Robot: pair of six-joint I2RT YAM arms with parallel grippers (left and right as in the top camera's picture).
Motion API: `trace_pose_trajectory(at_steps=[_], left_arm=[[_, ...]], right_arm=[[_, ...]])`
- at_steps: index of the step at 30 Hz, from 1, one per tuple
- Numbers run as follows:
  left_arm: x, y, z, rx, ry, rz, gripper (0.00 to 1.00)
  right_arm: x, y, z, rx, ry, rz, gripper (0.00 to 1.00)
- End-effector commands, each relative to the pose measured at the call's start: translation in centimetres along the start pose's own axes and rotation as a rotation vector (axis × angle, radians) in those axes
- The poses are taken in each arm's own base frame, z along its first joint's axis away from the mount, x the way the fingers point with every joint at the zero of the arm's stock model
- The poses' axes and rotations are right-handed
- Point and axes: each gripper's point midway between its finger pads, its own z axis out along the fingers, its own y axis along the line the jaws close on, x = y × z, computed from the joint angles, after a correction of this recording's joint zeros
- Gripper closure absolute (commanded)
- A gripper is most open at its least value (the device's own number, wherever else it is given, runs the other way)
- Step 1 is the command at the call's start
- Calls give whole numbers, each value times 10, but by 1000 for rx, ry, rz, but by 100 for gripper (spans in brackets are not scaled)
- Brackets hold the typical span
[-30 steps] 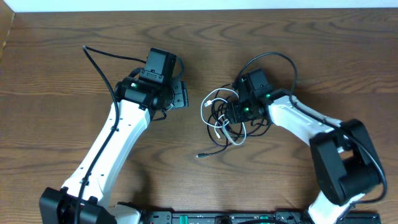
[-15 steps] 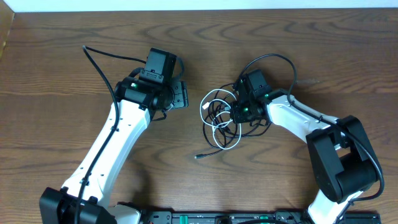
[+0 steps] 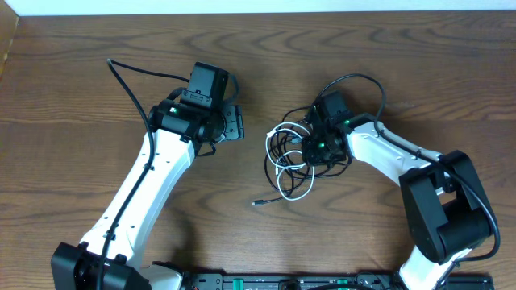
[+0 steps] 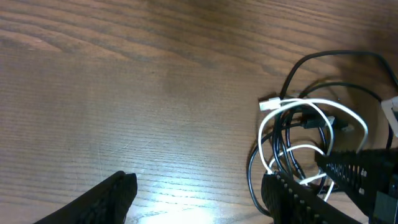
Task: Untangle cables
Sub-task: 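Grasp the white cable with the right gripper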
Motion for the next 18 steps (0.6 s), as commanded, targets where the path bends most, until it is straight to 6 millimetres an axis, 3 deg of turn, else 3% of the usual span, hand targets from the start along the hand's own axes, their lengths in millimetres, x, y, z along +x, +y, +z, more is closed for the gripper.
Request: trace_pose_trajectory(at_steps=[1, 5, 10, 13, 18], left_arm=[[3, 5, 2, -18, 7, -4, 30], [3, 5, 2, -18, 7, -4, 30], [3, 5, 2, -18, 7, -4, 30], [3, 5, 2, -18, 7, -4, 30], [3, 5, 2, -18, 7, -4, 30]], right_arm=[[6, -5, -3, 20, 18, 11, 87], [7, -5, -3, 21, 23, 13, 99], [5, -7, -11, 26, 26, 26, 99], [-3, -6, -26, 25, 17, 31, 99], [-30, 5, -74, 14, -49, 12, 99]])
